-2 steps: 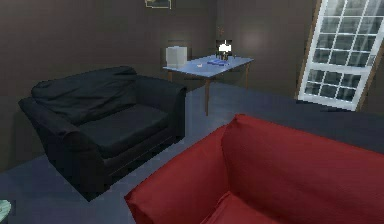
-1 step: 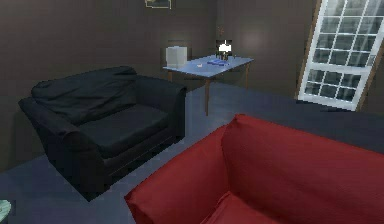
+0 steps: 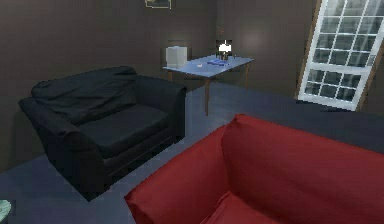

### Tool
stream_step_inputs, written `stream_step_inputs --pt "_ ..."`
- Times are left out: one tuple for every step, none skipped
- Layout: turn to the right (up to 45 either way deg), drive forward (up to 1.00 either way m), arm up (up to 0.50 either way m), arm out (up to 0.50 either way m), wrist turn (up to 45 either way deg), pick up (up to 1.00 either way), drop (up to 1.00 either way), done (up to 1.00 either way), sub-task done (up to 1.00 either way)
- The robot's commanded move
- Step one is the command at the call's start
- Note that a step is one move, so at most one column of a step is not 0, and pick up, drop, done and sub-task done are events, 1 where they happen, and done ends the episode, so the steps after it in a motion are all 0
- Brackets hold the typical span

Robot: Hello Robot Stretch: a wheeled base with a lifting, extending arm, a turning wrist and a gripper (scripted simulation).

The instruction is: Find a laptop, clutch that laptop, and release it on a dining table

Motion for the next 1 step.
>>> stream_step_inputs --pt "0.0 0.0 0.0 0.42 0.0 0.0 0.0 0.0 0.0"
